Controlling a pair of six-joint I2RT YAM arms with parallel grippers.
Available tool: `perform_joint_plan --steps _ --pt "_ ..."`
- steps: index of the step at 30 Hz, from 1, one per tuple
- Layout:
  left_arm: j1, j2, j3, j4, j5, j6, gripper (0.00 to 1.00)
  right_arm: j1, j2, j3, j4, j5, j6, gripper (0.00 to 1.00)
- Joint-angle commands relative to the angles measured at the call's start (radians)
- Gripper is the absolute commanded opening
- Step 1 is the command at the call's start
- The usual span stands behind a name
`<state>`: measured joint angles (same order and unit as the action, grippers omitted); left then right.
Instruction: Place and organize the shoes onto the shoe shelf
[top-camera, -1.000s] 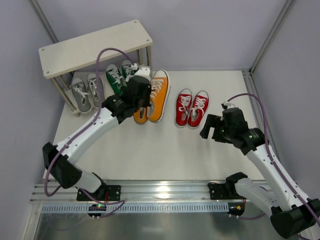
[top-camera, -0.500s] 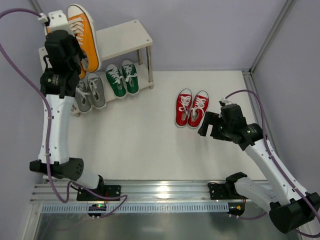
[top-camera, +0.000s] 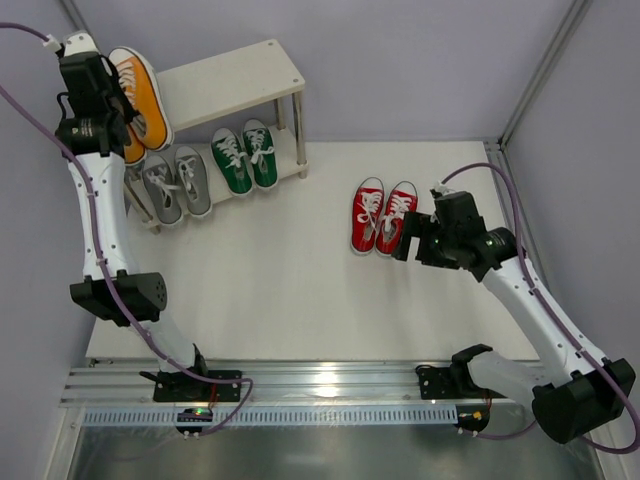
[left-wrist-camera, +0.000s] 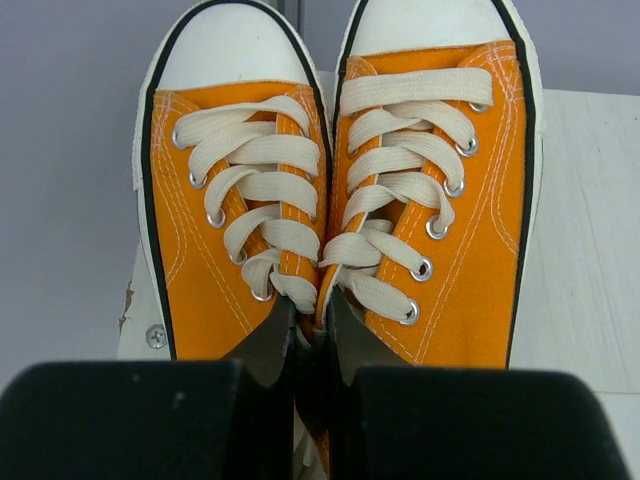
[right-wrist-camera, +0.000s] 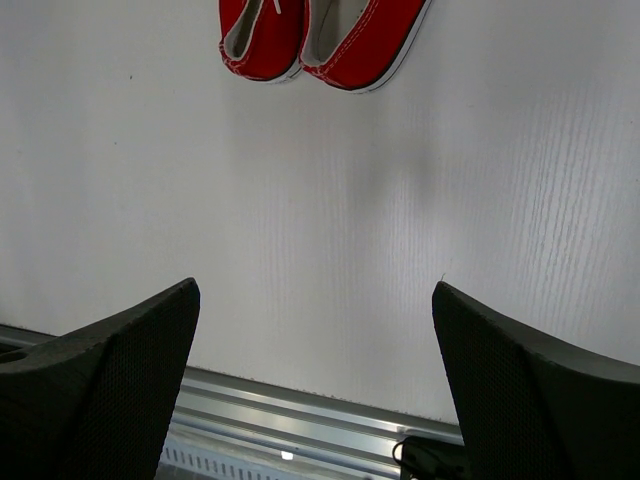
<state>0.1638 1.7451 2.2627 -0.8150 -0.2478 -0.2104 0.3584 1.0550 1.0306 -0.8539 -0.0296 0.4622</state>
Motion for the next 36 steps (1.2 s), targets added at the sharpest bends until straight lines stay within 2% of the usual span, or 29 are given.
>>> perform_joint_plan --steps 1,25,28,30,32,33,34,36 --pt "0.017 -0.045 0.086 0.174 0.047 -0.021 0.0 0.005 0.023 0.052 0.007 -0.007 -0.025 0.98" --pt "0.028 0.09 0.175 0.249 0.027 0.086 0.0 0.005 0.148 0.126 0.012 -0.026 -0.054 0.98" --pt "0.026 0.103 0.187 0.251 0.024 0.078 0.04 0.005 0.161 0.134 0.015 -0.027 -0.057 0.98" --pt "0.026 0.103 0.187 0.257 0.012 0.072 0.11 0.005 0.171 0.143 0.013 -0.032 -0.06 0.98" --pt "0.028 0.1 0.181 0.254 0.013 0.066 0.23 0.005 0.178 0.146 0.016 -0.033 -0.062 0.98" --pt "0.028 0.099 0.178 0.251 0.016 0.053 0.3 0.005 0.181 0.146 0.018 -0.038 -0.06 0.98" --pt "0.026 0.093 0.172 0.247 0.019 0.049 0.48 0.005 0.183 0.148 0.024 -0.039 -0.06 0.98" --pt "0.028 0.085 0.158 0.244 0.031 0.036 0.58 0.005 0.189 0.149 0.024 -0.044 -0.06 0.98"
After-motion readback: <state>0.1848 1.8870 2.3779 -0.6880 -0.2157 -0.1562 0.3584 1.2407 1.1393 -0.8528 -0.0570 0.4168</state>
